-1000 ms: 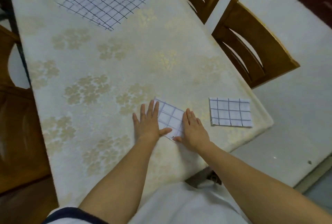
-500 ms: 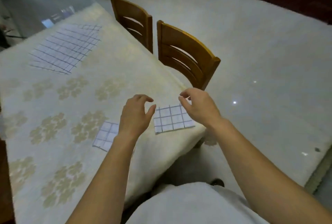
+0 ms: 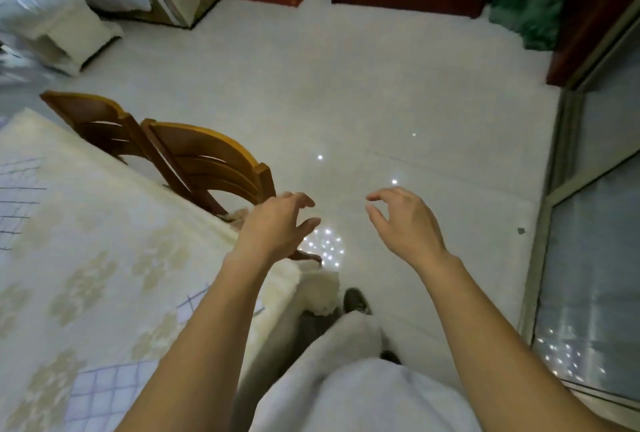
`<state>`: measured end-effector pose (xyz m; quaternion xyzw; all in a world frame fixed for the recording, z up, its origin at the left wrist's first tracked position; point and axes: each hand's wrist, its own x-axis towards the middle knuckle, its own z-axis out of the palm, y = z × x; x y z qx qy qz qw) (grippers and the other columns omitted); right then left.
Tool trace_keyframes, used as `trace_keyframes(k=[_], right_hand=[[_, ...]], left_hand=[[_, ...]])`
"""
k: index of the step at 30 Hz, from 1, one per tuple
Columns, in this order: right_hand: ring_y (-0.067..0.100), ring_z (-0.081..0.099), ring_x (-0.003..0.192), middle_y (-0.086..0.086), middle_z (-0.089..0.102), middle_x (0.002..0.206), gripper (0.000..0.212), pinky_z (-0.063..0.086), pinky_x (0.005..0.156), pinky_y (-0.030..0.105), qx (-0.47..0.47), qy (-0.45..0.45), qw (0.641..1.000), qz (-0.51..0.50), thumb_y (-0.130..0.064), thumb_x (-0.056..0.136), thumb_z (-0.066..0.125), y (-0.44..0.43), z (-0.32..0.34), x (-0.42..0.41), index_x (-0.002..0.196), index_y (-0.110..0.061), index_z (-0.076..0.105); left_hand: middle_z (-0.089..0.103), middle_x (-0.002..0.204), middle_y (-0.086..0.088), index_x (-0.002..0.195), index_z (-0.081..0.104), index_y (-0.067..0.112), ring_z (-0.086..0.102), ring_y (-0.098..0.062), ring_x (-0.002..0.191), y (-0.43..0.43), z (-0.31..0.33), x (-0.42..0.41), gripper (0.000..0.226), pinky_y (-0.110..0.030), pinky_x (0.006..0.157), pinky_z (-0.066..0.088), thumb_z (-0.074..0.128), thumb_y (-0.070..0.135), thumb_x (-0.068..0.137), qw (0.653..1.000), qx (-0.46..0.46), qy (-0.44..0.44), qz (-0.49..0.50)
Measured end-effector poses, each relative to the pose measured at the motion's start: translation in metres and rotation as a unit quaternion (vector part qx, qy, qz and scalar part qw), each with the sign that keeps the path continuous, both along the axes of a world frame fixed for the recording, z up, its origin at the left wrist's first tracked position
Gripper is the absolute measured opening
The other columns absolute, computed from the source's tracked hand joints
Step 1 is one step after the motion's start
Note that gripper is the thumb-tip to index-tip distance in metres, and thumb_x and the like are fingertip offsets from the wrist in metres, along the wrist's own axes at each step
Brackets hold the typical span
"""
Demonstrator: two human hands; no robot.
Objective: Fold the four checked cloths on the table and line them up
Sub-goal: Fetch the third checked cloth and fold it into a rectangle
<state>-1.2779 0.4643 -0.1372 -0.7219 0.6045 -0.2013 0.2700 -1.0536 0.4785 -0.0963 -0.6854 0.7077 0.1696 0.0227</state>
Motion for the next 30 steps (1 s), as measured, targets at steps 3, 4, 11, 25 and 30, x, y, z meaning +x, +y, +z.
trace_keyframes(k=[3,4,11,25,30], right_hand=[[0.021,0.06,0.109,0.0,0.067,0.119,0.027,0.049,0.093,0.034,0.002,0.022,0.999,-0.024,-0.03,0.097,0.057,-0.028,0.003,-0.028,0.119,-0.018,0.068],[0.021,0.06,0.109,0.0,0.067,0.119,0.026,0.049,0.093,0.034,0.004,0.035,0.999,-0.035,-0.029,0.097,0.058,-0.04,0.003,-0.038,0.118,-0.019,0.068],[0.023,0.062,0.11,-0.001,0.068,0.119,0.026,0.047,0.088,0.033,0.032,0.184,0.98,-0.063,-0.032,0.097,0.057,-0.16,0.017,-0.08,0.118,-0.022,0.069],[0.022,0.058,0.117,0.0,0.064,0.128,0.037,0.046,0.099,0.037,0.006,0.189,0.969,0.161,-0.042,0.097,0.055,-0.412,0.042,0.077,0.129,-0.023,0.061],[0.021,0.06,0.115,-0.001,0.065,0.126,0.036,0.048,0.098,0.037,-0.017,0.139,0.959,0.247,-0.041,0.098,0.055,-0.497,0.032,0.143,0.128,-0.023,0.062]], left_hand=[[0.06,0.132,0.005,0.135,0.054,0.03,0.061,-0.016,0.113,-0.044,-0.011,-0.025,0.043,-0.036,0.096,0.052,0.055,0.051,0.098,0.998,0.037,0.017,-0.04],[0.06,0.132,0.004,0.134,0.054,0.03,0.06,-0.018,0.115,-0.062,-0.016,-0.034,0.043,-0.038,0.098,0.051,0.055,0.052,0.097,0.997,0.04,0.023,-0.054],[0.058,0.136,0.0,0.131,0.059,0.027,0.055,-0.024,0.122,-0.199,-0.032,-0.061,0.041,-0.037,0.104,0.041,0.056,0.05,0.098,0.995,-0.003,0.069,-0.072],[0.058,0.131,0.0,0.135,0.054,0.027,0.057,-0.025,0.118,-0.353,-0.003,0.071,0.041,-0.038,0.101,0.04,0.05,0.049,0.1,0.992,0.042,0.02,0.12],[0.056,0.137,0.001,0.137,0.051,0.028,0.057,-0.021,0.12,-0.388,-0.011,0.118,0.046,-0.038,0.099,0.046,0.055,0.052,0.098,0.973,0.096,0.026,0.208]])
